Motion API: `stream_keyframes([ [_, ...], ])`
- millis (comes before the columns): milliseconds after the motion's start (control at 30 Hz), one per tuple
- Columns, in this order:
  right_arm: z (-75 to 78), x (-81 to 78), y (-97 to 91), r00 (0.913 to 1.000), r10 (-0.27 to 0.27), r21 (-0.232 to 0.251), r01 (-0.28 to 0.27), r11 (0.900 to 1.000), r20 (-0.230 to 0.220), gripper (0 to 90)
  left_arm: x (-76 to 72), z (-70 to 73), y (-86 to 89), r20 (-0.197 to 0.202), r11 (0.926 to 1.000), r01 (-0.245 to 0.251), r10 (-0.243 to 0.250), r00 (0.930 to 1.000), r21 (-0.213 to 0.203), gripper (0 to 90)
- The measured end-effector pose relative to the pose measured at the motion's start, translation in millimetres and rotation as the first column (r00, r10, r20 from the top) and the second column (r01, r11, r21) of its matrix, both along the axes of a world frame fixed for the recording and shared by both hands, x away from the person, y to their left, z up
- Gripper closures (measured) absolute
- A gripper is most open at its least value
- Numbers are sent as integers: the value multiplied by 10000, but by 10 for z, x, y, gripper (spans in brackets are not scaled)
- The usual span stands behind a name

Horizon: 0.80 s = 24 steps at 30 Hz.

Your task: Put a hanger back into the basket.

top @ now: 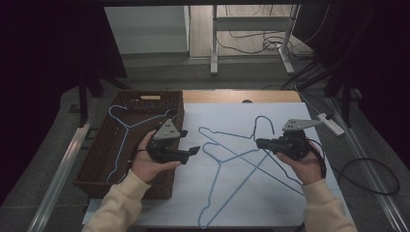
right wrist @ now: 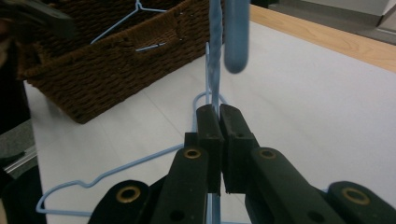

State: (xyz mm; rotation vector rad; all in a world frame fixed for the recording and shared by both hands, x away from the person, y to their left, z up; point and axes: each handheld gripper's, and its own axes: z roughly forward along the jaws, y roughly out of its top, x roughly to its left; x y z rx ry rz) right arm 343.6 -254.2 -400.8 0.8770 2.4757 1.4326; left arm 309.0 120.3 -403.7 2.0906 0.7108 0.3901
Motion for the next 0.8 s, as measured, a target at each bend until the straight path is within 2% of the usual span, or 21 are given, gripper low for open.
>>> stream_keyframes([
  [133, 17, -43, -22, 9998, 186, 119, -185, 9998, -50, 881, 112, -44, -166, -159, 9983, 443, -437, 9989, 378, 301],
  [367, 10, -115, -73, 9992, 351, 295, -345, 9990, -205, 881, 234, -61, -366, -332, 9943, 815, -793, 9963, 692, 301],
  [467, 2, -139, -87, 9988, 428, 352, -418, 9985, -258, 882, 272, -61, -436, -409, 9932, 966, -941, 9947, 653, 307],
  [567, -3, -158, -77, 9977, 576, 368, -563, 9977, -344, 881, 310, -81, -529, -448, 9899, 1160, -1126, 9926, 821, 316],
  [800, 13, -180, -38, 9951, 879, 468, -858, 9952, -451, 881, 447, -175, -723, -705, 9749, 1740, -1655, 9837, 1392, 350],
])
